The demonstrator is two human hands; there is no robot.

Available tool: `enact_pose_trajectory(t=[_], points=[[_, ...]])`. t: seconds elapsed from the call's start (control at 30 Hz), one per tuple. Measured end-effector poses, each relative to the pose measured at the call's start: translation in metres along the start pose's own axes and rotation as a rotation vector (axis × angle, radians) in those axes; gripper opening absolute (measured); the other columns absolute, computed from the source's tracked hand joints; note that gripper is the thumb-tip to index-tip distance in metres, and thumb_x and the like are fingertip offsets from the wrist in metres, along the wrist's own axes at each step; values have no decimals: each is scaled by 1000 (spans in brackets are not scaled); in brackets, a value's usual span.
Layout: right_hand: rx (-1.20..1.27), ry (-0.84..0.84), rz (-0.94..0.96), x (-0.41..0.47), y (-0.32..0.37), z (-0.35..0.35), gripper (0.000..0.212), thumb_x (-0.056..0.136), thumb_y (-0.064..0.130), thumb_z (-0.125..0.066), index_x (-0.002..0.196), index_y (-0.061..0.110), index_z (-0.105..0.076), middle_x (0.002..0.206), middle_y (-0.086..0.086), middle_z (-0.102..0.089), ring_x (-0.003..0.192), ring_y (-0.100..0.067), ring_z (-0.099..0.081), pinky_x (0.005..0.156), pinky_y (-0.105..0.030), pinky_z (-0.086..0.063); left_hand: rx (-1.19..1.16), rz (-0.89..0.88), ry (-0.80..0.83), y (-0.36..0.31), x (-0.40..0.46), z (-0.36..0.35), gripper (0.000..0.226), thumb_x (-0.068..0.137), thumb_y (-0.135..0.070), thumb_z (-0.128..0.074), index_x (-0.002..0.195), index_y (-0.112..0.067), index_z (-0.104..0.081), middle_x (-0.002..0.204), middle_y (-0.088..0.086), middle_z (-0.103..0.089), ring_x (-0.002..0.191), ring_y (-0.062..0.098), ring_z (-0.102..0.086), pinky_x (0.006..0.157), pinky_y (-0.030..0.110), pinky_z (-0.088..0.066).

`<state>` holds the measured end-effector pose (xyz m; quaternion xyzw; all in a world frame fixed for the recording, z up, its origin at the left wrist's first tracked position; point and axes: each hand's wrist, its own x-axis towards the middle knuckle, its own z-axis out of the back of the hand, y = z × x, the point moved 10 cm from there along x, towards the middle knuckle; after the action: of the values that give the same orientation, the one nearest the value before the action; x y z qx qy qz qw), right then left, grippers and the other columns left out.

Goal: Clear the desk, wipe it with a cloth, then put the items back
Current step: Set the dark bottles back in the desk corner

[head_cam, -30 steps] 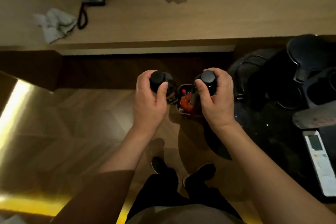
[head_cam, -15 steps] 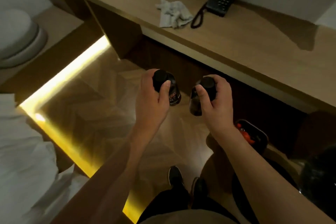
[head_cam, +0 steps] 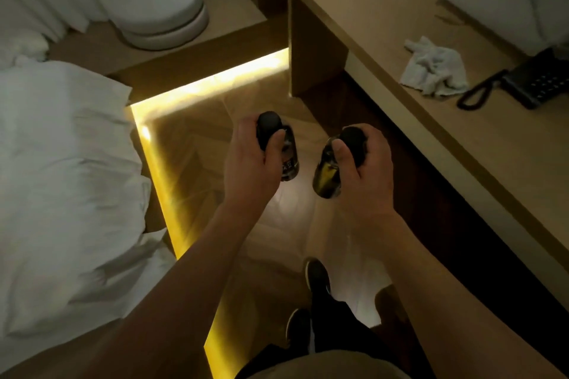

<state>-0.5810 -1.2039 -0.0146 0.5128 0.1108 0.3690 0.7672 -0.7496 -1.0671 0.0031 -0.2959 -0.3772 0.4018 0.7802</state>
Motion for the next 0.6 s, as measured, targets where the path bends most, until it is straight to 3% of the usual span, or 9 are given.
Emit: enact_pose_trajectory(t=[0.17,0.23,0.33,0.43,0.6], points=[[38,83,50,67,-10,-31,34,96,45,-57,122,24,-50,118,1,-51,103,10,-44,85,1,-34,17,58,-51,19,51,-13,27,96,-33,-58,119,-19,-54,105,-12,-53,94,-5,-54,72,12,-43],[32,93,53,98,-12,-38,35,96,43,-58,124,24,-50,120,0,-51,100,7,-45,82,4,-33,12,82,-77,21,76,-17,29,96,-32,-59,121,-18,-54,104,-14,-54,95,-4,-56,75,16,-49],[34,75,108,140,-7,-43,37,96,40,-59,125,18,-52,118,-1,-53,103,-1,-47,83,0,-36,25,126,-98,23,114,-24,32,96,-32,-60,124,-18,-54,110,-9,-58,97,4,-57,83,28,-55],[66,89,167,179,4,-53,39,95,45,-56,122,18,-52,113,7,-50,101,3,-46,85,-4,-38,38,132,-148,24,149,-26,33,96,-33,-59,125,-17,-54,114,-3,-59,101,12,-58,86,37,-56],[92,98,213,240,14,-81,32,94,52,-52,119,32,-47,105,26,-44,102,3,-49,84,-10,-41,48,128,-199,36,211,-25,32,97,-31,-59,125,-16,-54,115,-3,-58,99,9,-55,86,36,-55]])
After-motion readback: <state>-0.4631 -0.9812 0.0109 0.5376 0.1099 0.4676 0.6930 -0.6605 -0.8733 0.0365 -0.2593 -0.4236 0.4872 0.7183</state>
